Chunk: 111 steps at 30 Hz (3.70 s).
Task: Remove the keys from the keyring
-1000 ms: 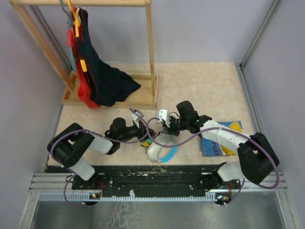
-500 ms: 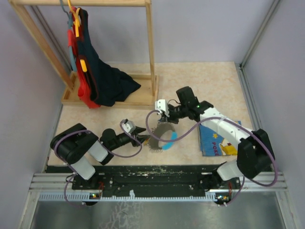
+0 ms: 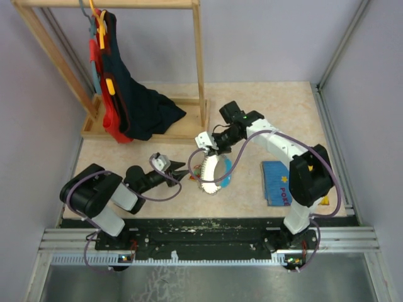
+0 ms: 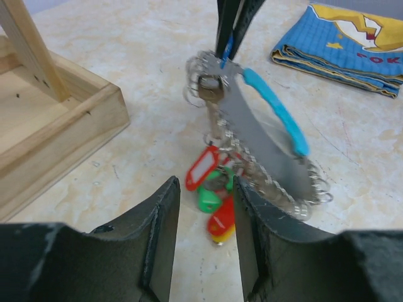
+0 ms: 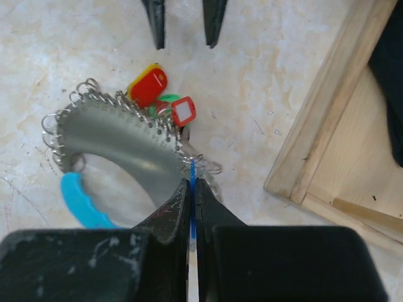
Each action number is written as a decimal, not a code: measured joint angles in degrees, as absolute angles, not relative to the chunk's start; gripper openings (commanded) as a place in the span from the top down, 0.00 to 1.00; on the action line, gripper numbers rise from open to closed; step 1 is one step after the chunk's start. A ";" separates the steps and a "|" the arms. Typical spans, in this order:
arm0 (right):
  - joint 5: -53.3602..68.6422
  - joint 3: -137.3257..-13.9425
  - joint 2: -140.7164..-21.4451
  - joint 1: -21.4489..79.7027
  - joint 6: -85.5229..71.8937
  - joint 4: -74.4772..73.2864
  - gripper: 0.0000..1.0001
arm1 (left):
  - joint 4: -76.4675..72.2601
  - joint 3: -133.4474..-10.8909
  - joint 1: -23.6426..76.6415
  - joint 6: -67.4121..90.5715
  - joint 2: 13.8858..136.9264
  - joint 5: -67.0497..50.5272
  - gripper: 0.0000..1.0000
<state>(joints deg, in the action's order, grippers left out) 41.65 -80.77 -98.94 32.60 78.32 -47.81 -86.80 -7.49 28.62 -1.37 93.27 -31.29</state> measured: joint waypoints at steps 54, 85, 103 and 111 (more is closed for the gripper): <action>40.38 -84.18 -104.03 40.14 84.03 -53.93 1.00 | -86.96 -25.04 24.58 7.11 109.38 -59.29 0.78; 37.82 -70.83 -96.38 40.56 59.59 -33.63 1.00 | -86.35 -21.93 23.07 19.64 104.84 -59.92 1.00; 39.00 -66.72 -92.86 39.86 54.37 -29.15 1.00 | -68.27 -23.77 23.16 22.94 96.33 -60.64 1.00; 38.39 -66.24 -92.49 40.21 53.30 -29.32 1.00 | -63.29 -24.18 23.51 23.00 94.56 -60.73 0.99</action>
